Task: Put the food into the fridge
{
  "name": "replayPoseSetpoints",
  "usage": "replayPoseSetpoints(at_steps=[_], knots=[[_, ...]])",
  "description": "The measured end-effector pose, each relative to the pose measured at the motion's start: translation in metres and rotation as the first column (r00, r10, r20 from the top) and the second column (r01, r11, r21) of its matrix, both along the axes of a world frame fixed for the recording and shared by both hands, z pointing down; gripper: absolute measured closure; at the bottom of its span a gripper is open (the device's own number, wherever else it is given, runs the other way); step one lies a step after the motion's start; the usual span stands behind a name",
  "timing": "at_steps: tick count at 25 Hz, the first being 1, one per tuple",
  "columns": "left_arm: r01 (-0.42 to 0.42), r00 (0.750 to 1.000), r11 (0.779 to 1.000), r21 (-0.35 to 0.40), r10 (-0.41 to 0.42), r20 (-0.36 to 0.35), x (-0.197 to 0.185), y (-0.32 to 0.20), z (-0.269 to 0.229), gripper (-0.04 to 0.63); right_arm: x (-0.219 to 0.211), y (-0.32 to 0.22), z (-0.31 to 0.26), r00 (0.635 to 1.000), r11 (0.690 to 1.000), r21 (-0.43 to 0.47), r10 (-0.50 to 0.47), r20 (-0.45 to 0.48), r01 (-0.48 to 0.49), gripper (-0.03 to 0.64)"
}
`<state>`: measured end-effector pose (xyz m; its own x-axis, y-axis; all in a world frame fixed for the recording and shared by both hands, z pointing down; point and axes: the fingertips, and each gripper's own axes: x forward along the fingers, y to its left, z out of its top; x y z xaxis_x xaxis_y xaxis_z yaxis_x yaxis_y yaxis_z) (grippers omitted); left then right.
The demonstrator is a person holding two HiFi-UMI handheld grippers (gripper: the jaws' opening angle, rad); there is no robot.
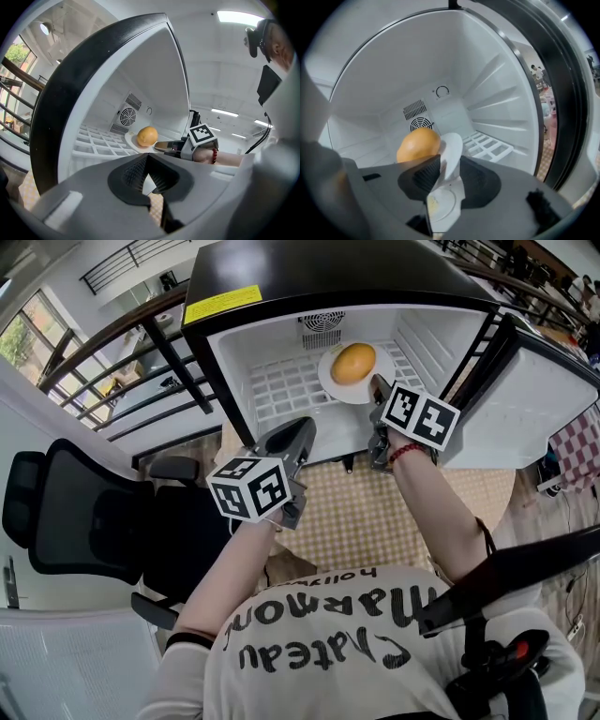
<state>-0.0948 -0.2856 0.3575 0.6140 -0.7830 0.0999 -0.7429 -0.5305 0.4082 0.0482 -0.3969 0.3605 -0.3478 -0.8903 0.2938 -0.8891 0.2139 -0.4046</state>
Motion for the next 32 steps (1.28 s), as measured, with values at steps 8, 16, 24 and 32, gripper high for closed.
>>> replayPoseSetpoints(at_steps=[8, 16, 24, 32], knots=[[-0.005, 1.0, 1.0, -0.011, 0.005, 0.002, 0.002, 0.0, 0.005, 0.59, -0.003, -0.005, 0.002, 0.99, 0.999, 0.009, -0.041, -0.135, 0.043, 0.453], [-0.012, 1.0, 1.0, -0.012, 0.012, 0.005, 0.003, 0.0, 0.007, 0.591, -0.005, -0.007, 0.004, 0.984, 0.998, 0.005, -0.066, -0.164, 0.068, 0.453], [-0.006, 1.0, 1.0, -0.015, 0.006, 0.006, 0.003, -0.002, 0.008, 0.591, -0.007, -0.011, 0.004, 0.956, 0.994, 0.028, -0.097, -0.276, 0.109, 0.438], [0.001, 1.0, 1.0, -0.016, -0.001, -0.001, 0.001, -0.001, 0.009, 0.591, -0.011, -0.01, -0.001, 0.934, 0.989, 0.053, -0.113, -0.338, 0.139, 0.439]])
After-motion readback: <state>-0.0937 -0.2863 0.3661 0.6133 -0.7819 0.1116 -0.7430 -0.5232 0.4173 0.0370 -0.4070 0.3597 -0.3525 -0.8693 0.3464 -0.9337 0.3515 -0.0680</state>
